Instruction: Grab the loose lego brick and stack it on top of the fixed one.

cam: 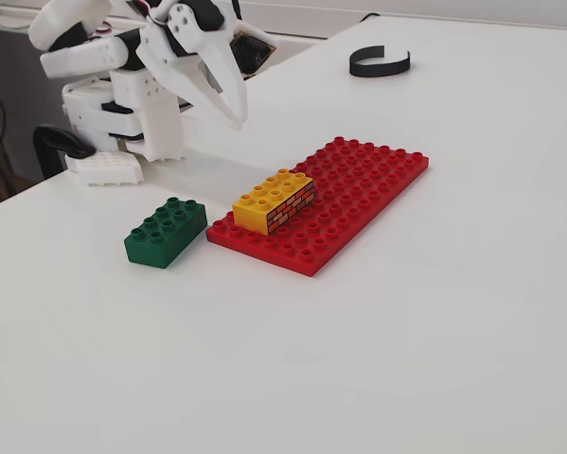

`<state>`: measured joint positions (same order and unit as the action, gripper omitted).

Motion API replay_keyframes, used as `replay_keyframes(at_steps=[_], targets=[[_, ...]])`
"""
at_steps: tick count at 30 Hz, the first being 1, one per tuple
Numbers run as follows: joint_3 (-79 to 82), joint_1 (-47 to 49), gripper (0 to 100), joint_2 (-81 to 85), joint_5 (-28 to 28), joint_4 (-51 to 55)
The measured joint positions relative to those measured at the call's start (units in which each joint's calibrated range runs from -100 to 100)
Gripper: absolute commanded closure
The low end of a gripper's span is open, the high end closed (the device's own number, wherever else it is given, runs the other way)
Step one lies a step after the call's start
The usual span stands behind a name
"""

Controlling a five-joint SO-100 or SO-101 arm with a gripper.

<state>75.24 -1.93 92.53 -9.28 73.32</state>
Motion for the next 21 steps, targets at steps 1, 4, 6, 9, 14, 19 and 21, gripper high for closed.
replay_keyframes(at_steps=[1,4,6,9,14,19,21], targets=[[-3.51,0.00,99,-2.89,0.00,1.47],[-16.39,0.07,99,-14.27,-0.05,6.30],[-26.02,0.30,99,-23.35,-0.21,11.14],[-41.87,-0.45,99,-37.28,-1.56,20.47],[-53.04,-5.71,99,-49.94,-5.51,25.47],[-50.61,-13.80,99,-49.34,-11.80,25.65],[-46.65,-17.88,99,-47.56,-14.71,25.65]])
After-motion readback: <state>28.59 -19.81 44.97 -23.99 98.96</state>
